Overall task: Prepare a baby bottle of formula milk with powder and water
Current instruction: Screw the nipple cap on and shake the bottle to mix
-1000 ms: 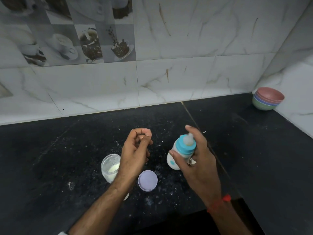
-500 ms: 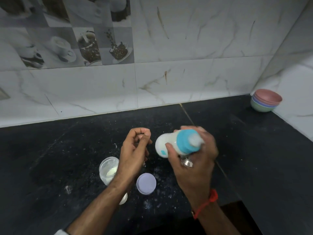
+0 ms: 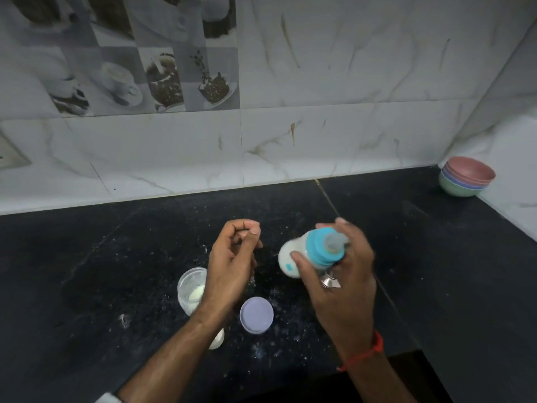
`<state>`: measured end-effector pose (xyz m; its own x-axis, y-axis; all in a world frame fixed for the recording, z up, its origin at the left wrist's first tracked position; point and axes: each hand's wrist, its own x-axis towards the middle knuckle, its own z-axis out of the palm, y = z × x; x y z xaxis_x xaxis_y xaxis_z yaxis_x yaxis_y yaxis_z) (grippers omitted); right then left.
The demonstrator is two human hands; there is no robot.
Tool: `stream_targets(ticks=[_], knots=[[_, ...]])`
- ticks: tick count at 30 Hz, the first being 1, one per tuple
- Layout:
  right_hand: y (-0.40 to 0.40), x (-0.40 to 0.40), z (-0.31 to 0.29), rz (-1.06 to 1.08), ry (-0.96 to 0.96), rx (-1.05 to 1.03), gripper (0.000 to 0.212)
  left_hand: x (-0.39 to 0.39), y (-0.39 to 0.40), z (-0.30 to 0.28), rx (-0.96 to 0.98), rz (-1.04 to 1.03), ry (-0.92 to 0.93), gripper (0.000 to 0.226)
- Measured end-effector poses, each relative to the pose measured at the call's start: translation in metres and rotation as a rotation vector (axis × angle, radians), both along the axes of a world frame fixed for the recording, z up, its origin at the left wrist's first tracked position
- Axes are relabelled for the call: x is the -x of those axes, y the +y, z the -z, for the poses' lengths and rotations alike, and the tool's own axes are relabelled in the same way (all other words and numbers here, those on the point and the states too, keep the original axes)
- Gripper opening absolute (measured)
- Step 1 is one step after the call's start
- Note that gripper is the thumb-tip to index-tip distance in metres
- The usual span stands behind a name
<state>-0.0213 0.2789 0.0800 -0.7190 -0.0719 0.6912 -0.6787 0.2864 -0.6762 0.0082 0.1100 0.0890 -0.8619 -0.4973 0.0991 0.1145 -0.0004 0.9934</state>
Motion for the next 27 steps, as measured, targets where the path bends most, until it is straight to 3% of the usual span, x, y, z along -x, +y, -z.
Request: stream_targets(ticks=[2, 5, 10, 12, 16, 20, 27], knots=[[-0.002, 0.007, 0.004, -0.042, -0.058, -0.064, 0.074, 0.001, 0.001, 0.002, -0.035, -0.003, -0.015, 0.011], [-0.001, 0.01, 0.013, -0.142, -0.395, -0.179, 0.07, -0.001, 0.005, 0.001, 0.01, 0.032, -0.015, 0.01], [0.007, 0.015, -0.01, -0.196, -0.639, 0.359, 0.075, -0.004, 0.005, 0.009, 0.228, 0.103, -0.022, 0.014], [0.006, 0.018, -0.024, -0.209, -0.665, 0.449, 0.072, -0.007, 0.011, 0.009, 0.266, 0.213, -0.015, 0.021], [0.009, 0.02, -0.051, -0.272, -0.647, 0.422, 0.061, -0.009, 0.022, 0.001, 0.115, 0.386, -0.007, 0.035], [0.017, 0.024, -0.077, -0.353, -0.584, 0.328, 0.05, -0.005, 0.027, -0.009, 0.018, 0.376, 0.07, 0.042], [0.021, 0.03, -0.108, -0.423, -0.532, 0.307, 0.053, 0.0, 0.039, -0.025, -0.12, 0.296, 0.185, 0.049]])
